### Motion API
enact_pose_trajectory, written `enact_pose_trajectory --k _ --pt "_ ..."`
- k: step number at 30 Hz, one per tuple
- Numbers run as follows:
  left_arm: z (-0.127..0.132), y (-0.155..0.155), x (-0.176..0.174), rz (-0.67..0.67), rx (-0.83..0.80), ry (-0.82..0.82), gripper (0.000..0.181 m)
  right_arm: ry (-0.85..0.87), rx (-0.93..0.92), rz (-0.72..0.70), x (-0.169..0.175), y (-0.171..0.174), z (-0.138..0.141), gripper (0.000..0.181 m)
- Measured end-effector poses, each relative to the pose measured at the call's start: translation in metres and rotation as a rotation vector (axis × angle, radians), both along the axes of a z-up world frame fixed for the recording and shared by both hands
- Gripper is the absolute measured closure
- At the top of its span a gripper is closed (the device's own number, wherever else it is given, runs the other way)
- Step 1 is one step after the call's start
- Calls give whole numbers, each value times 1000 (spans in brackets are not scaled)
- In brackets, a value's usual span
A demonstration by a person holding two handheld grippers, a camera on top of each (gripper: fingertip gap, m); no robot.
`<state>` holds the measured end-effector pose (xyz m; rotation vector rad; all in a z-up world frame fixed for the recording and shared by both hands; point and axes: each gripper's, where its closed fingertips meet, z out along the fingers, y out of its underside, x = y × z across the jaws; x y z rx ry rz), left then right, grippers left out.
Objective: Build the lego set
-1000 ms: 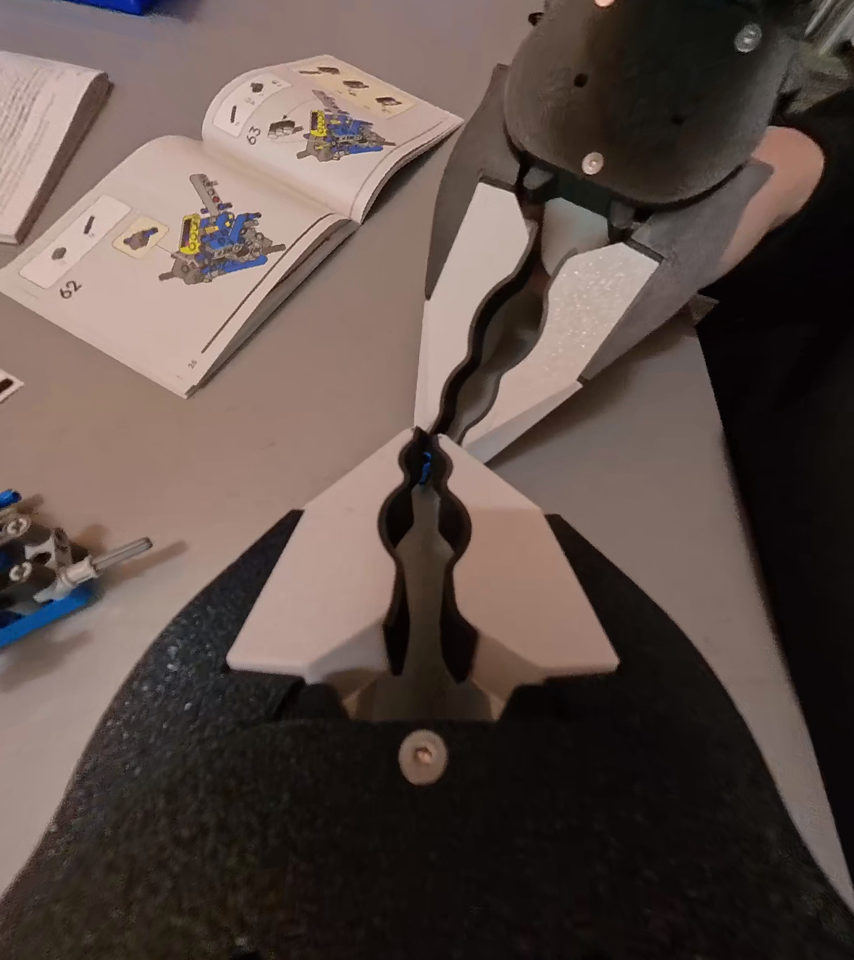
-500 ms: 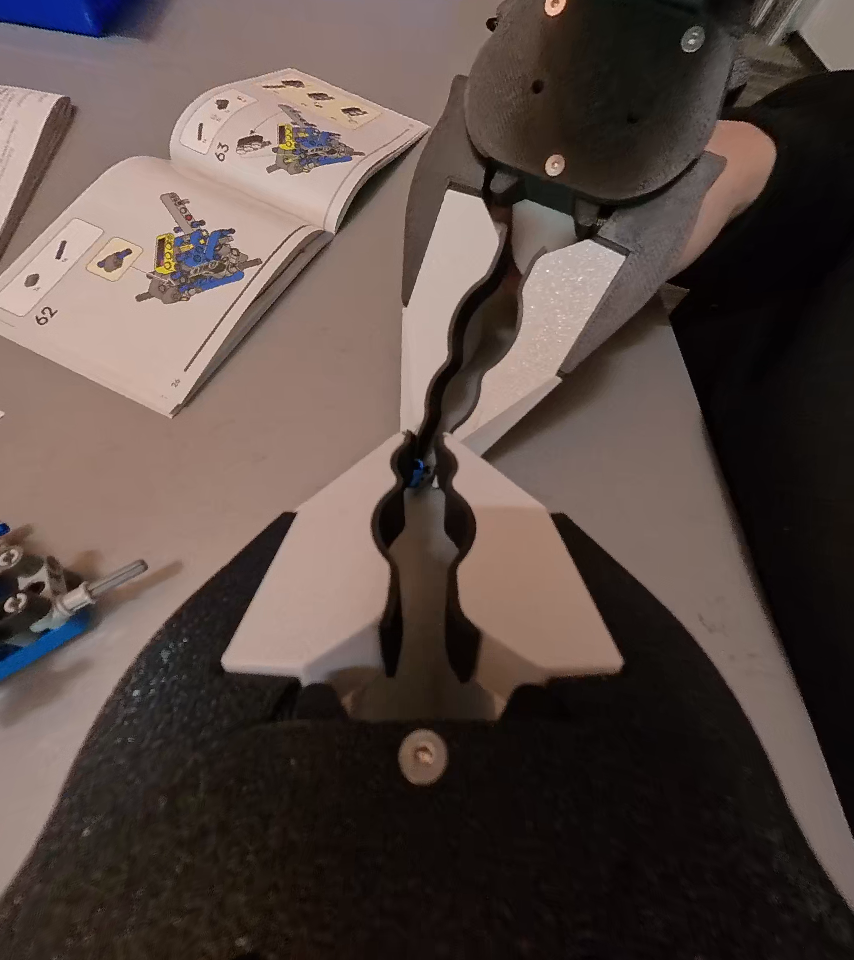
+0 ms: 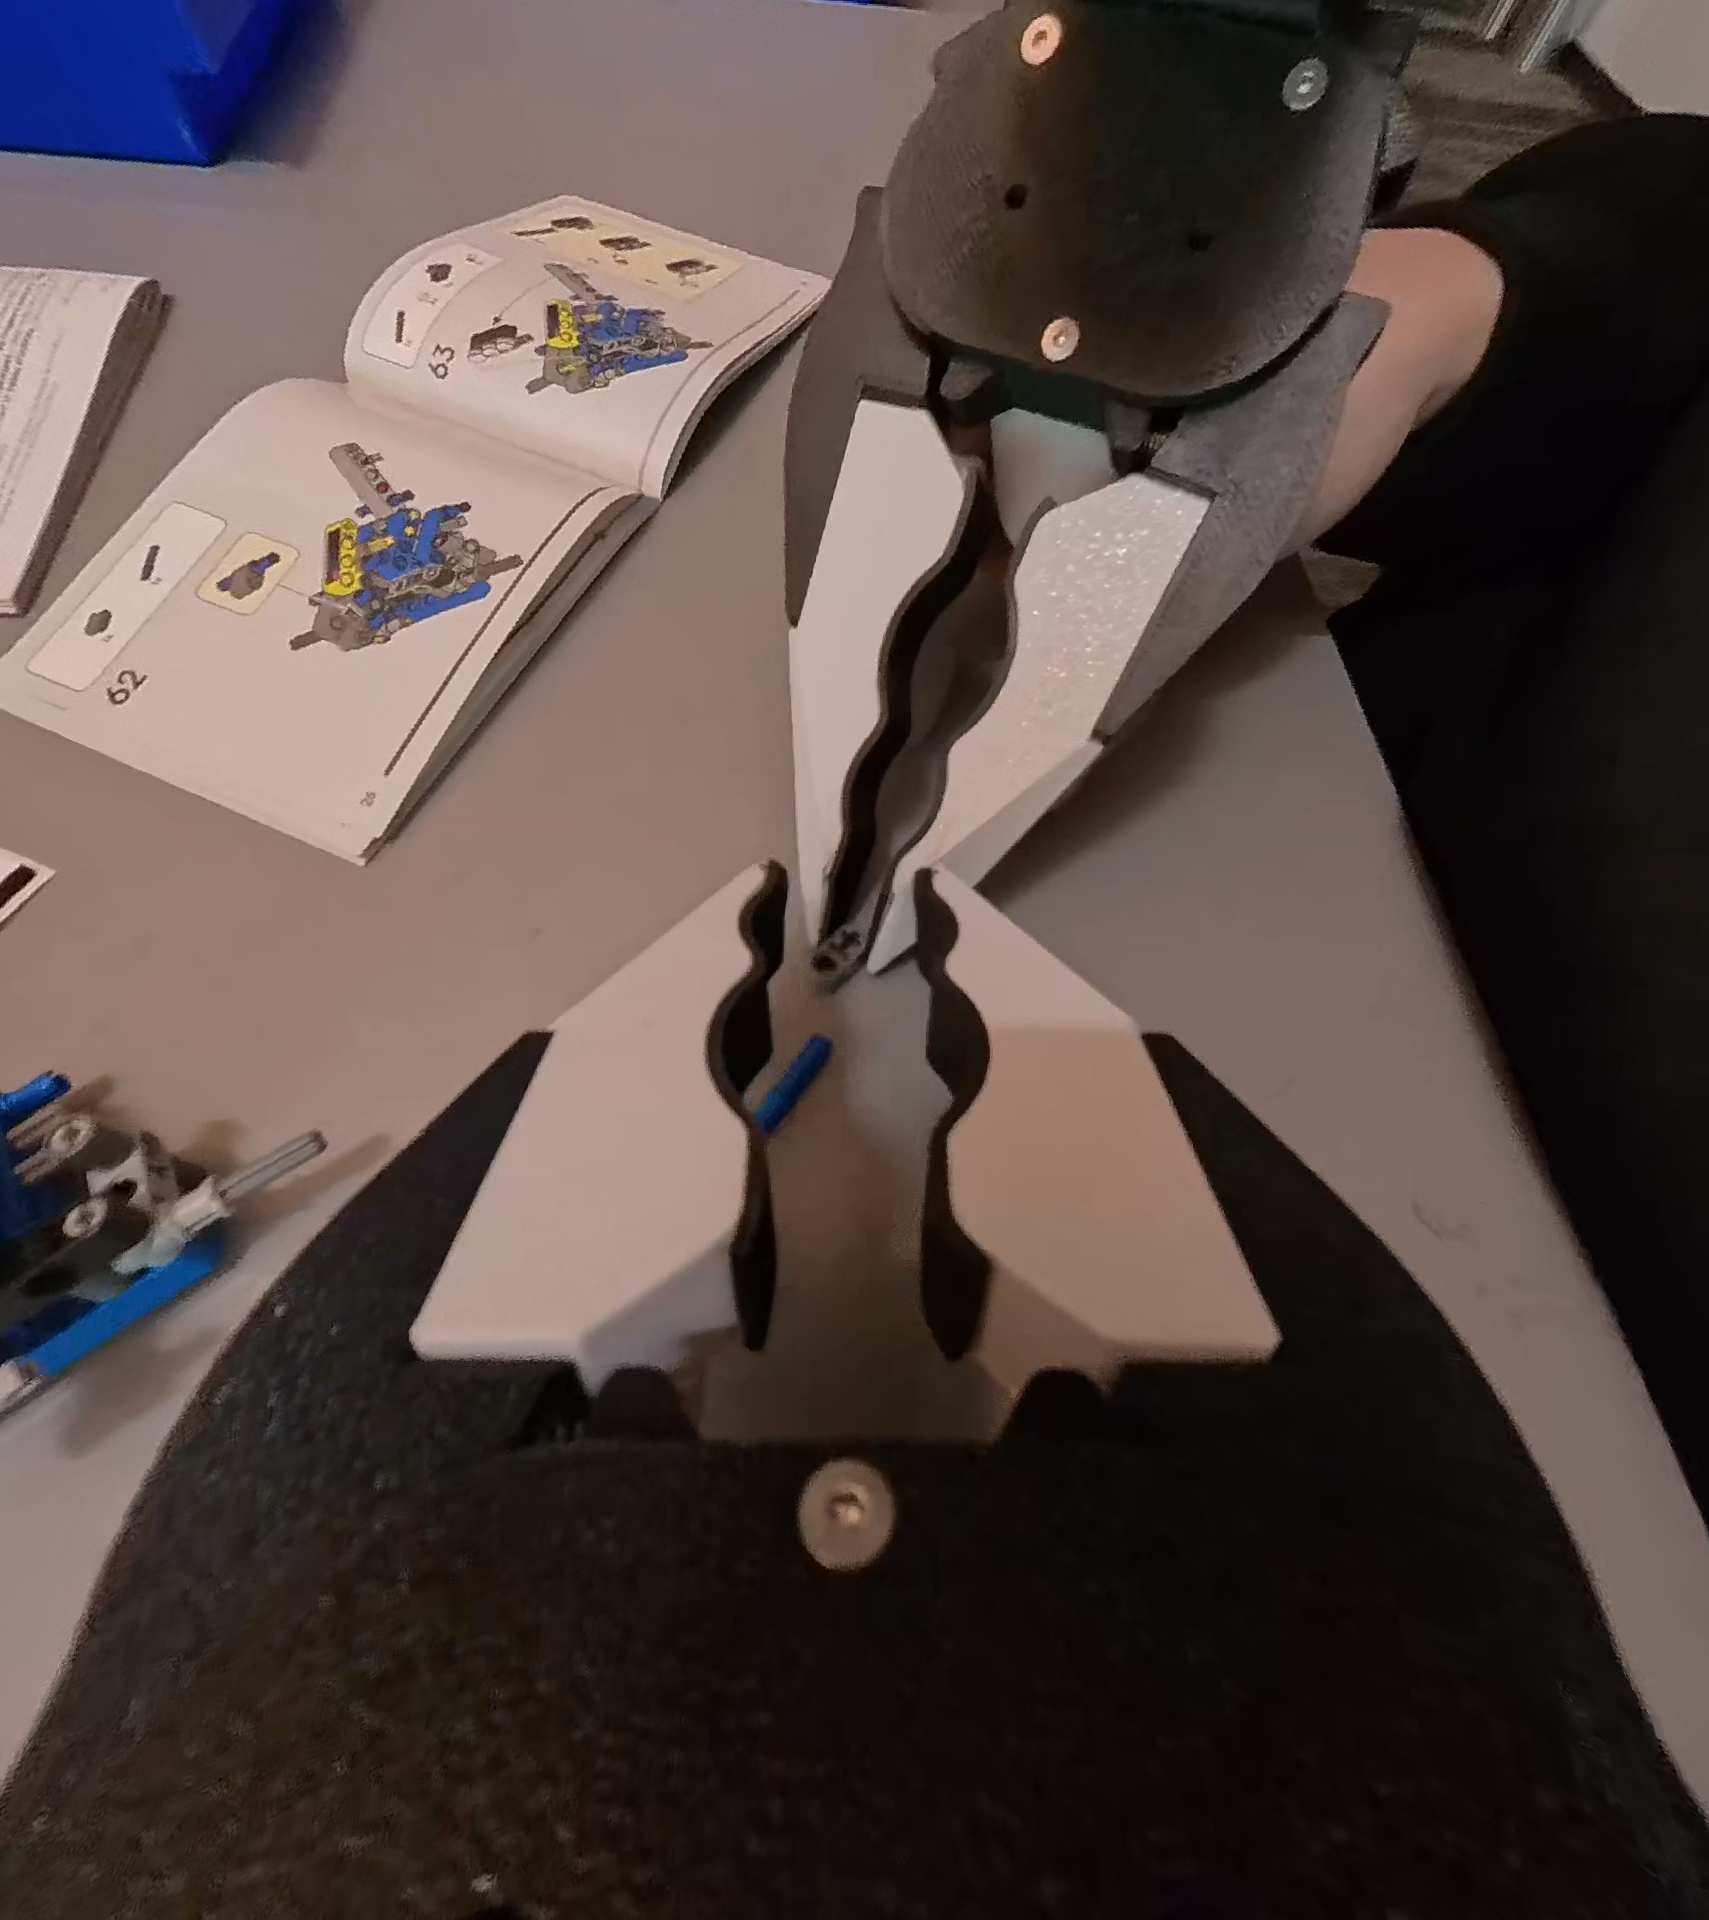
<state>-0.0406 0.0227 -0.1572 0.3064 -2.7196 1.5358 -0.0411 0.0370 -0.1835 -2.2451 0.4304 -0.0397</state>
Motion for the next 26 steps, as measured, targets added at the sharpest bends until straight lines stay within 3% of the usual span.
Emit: enact_pose_trajectory --k 10,17,22,26 --pt "-20 53 -1 -86 194 5 167 8 3 0 0 0 0 175" --pt "-29 49 1 -125 207 -15 179 8 4 1 0 0 0 175" --pt "-20 39 10 -31 229 -55 179 18 11 12 -2 0 1 175" --pt "-3 32 9 43 239 3 179 -60 14 0 2 -4 7 151"
